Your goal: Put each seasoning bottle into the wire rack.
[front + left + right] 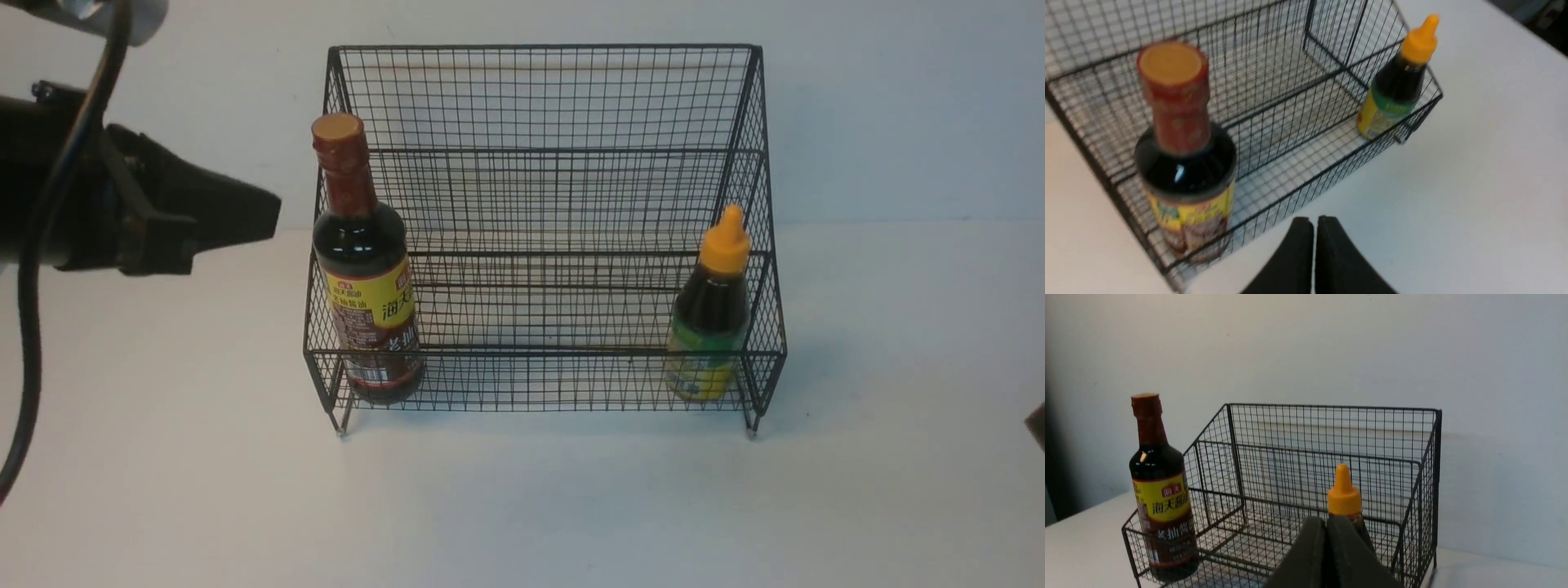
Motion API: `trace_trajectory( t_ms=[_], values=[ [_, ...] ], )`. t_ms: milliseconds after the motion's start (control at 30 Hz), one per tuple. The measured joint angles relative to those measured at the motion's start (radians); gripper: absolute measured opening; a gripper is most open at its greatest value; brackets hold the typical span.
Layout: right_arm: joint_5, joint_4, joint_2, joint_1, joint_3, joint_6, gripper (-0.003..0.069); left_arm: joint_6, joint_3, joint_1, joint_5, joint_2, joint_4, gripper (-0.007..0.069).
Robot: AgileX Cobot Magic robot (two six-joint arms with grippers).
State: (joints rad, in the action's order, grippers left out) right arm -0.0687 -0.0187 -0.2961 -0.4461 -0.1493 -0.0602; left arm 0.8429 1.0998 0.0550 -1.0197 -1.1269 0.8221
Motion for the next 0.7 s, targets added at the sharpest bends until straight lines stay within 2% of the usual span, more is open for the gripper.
trace_trajectory(
  t_ms=[200, 300, 333, 367, 533, 700],
  values=[
    [0.119, 0.004, 0.085, 0.013, 0.059, 0.0, -0.0015, -0.032, 0.002, 0.0, -0.008, 0.014, -0.066, -0.0005],
    [0.169, 0.026, 0.134, 0.062, 0.095, 0.0, -0.0015, -0.033, 0.002, 0.0, -0.021, 0.014, -0.075, -0.0005],
    [0.198, 0.043, 0.165, 0.115, 0.119, 0.0, -0.0015, -0.033, 0.002, 0.0, -0.024, 0.014, -0.077, -0.0005],
    [0.2, 0.046, 0.173, 0.121, 0.125, 0.0, -0.0015, -0.033, 0.002, 0.0, -0.024, 0.014, -0.077, -0.0005],
    [0.288, 0.071, 0.261, 0.272, 0.162, 0.0, -0.0015, -0.037, 0.002, 0.0, -0.024, 0.015, -0.084, -0.0005],
    [0.4, 0.071, 0.288, 0.323, 0.164, 0.0, -0.0015, -0.044, 0.002, 0.0, -0.025, 0.024, -0.119, -0.0005]
  ],
)
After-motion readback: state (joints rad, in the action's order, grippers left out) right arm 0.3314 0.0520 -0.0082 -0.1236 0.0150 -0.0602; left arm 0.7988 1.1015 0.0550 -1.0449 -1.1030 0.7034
